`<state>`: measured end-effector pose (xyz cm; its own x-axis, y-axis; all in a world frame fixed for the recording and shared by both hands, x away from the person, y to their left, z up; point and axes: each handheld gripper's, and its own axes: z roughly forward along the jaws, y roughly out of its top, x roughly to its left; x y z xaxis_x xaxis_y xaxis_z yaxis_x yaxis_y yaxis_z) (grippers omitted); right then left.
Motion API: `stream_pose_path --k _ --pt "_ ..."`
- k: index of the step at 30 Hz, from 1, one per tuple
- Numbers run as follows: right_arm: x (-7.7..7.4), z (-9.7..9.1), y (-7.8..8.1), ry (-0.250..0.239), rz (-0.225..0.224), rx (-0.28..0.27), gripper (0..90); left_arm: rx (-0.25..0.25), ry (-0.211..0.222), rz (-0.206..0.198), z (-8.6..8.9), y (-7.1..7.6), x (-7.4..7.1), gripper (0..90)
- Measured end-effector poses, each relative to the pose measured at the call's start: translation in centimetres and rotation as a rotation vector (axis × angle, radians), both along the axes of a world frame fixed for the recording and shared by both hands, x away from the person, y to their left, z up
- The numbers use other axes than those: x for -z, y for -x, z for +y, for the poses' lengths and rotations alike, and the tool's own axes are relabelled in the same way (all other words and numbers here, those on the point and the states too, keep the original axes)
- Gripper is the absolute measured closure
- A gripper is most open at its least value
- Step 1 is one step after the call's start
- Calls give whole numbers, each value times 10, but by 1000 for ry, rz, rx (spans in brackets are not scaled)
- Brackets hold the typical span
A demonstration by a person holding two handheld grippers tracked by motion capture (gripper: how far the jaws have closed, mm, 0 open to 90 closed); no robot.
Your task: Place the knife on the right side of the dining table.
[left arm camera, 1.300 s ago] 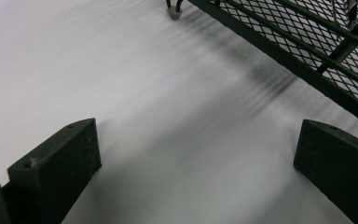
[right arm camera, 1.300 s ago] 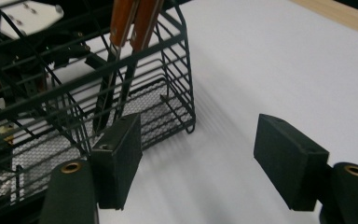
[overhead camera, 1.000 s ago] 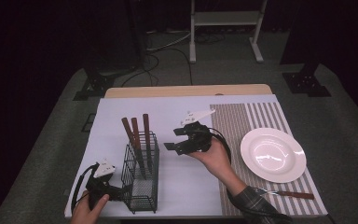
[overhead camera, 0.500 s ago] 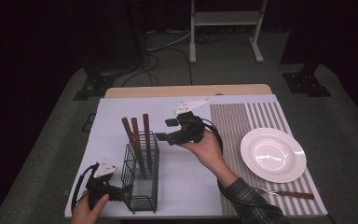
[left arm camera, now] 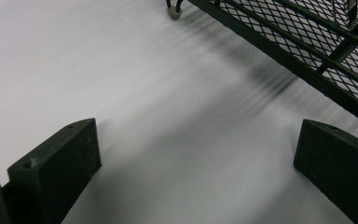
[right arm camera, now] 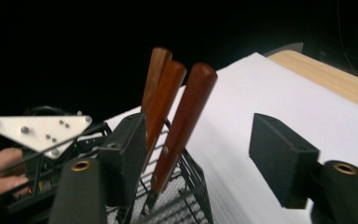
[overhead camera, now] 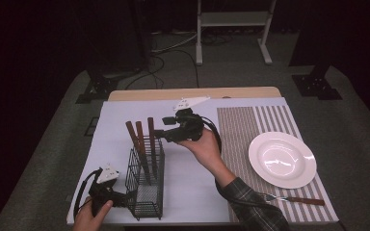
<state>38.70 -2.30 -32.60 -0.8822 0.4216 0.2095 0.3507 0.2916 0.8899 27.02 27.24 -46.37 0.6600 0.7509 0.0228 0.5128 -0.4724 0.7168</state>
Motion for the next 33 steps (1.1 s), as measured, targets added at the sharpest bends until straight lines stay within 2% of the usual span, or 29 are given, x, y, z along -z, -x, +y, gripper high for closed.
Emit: stream_pose_path --k 9,16,21,33 --pt "2 17 -9 -20 11 -2 402 -1 -1 -1 0 0 0 0" --pt "5 22 -16 -36 28 8 442 2 -3 -1 0 0 0 0" --pt "8 27 -20 -49 47 9 489 1 -2 -2 0 0 0 0" --pt "10 33 -23 -66 63 7 606 1 -3 -2 0 0 0 0"
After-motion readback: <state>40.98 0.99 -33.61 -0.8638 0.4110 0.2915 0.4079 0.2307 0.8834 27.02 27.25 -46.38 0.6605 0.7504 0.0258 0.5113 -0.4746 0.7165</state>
